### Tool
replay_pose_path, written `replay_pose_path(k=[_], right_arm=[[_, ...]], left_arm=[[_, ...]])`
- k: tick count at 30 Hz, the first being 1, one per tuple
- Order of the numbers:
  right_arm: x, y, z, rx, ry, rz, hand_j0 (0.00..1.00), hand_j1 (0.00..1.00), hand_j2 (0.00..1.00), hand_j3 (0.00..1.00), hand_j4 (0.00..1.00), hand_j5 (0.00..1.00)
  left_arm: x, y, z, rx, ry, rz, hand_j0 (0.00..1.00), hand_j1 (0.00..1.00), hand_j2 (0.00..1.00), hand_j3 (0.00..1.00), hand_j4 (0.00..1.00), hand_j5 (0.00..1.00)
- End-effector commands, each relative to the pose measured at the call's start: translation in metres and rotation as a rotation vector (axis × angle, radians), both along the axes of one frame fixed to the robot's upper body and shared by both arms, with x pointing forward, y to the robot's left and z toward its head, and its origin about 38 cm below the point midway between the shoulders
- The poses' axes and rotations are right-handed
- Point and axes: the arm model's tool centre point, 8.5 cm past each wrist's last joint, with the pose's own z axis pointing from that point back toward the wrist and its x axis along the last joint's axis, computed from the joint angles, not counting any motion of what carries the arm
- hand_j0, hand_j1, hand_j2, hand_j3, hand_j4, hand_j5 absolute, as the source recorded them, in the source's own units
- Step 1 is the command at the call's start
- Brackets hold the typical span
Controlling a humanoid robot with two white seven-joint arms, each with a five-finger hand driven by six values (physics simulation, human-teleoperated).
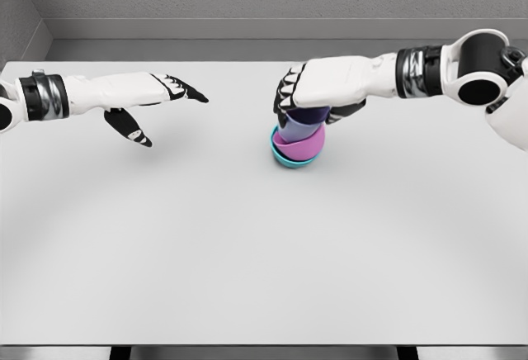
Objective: Stacking bowl and cup with both arms
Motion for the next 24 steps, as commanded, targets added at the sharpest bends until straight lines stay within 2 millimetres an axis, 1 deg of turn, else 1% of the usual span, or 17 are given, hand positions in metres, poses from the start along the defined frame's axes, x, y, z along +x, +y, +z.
replay_pose_path(k=[1, 10, 16, 24], right_arm=[[-0.001, 0.0, -0.003, -0.003, 0.01, 0.0, 0.61, 0.61, 0.61, 0.61, 0.61, 0.61], [-0.001, 0.001, -0.004, -0.003, 0.012, 0.002, 0.61, 0.61, 0.61, 0.61, 0.61, 0.61], [0.0, 0.001, -0.012, -0.014, 0.028, -0.003, 0.61, 0.61, 0.61, 0.61, 0.61, 0.61], [0.001, 0.001, -0.016, -0.019, 0.034, -0.008, 0.62, 0.62, 0.62, 0.62, 0.62, 0.62]], left_arm=[[0.0, 0.0, 0.001, -0.007, 0.001, 0.004, 1.0, 1.0, 1.0, 1.0, 1.0, 1.0], [0.0, 0.001, 0.001, -0.006, 0.001, 0.005, 1.0, 1.0, 1.0, 1.0, 1.0, 1.0], [0.0, 0.001, 0.001, -0.006, 0.001, 0.005, 1.0, 1.0, 1.0, 1.0, 1.0, 1.0], [0.0, 0.001, 0.001, -0.006, 0.001, 0.005, 1.0, 1.0, 1.0, 1.0, 1.0, 1.0]])
